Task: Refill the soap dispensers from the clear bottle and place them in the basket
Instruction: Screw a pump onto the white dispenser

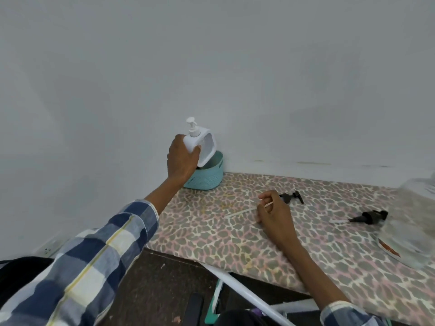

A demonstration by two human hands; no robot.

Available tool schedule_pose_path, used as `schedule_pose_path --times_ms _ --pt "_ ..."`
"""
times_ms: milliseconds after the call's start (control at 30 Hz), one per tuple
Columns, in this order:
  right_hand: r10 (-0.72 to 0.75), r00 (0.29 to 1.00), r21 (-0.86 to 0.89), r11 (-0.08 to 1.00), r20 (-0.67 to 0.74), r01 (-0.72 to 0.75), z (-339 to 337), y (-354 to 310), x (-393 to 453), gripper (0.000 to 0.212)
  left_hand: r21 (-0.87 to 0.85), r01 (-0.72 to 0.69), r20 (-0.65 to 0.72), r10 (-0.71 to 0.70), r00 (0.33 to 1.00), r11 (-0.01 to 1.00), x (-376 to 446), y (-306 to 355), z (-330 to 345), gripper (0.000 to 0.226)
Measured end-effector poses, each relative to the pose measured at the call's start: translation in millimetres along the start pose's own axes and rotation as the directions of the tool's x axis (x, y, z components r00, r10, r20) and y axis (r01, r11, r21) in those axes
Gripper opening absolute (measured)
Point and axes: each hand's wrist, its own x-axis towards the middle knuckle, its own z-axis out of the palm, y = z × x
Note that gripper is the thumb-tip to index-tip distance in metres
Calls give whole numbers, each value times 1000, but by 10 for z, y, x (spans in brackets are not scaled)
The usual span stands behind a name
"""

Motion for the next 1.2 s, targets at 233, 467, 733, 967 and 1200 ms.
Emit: schedule_pose_path --times_ms 233,467,733,967,1200 --pt "16 999 -73 997 50 -12 33 38 38 9 50 58 -1 -58 998 997 126 -288 256 50" --pt "26 998 -42 999 59 -24 48 100 61 10 368 115 -34 -111 993 923 176 -567 479 55" --pt "41 997 -4 999 63 -41 72 135 73 14 398 215 -34 -220 975 892 234 -487 626 76" --pt "42 997 -1 999 63 -42 63 127 64 12 496 219 35 -271 962 841 349 -492 654 78" --pt "42 998 -7 999 54 -41 74 148 69 15 489 254 -23 -278 960 835 305 -538 714 66"
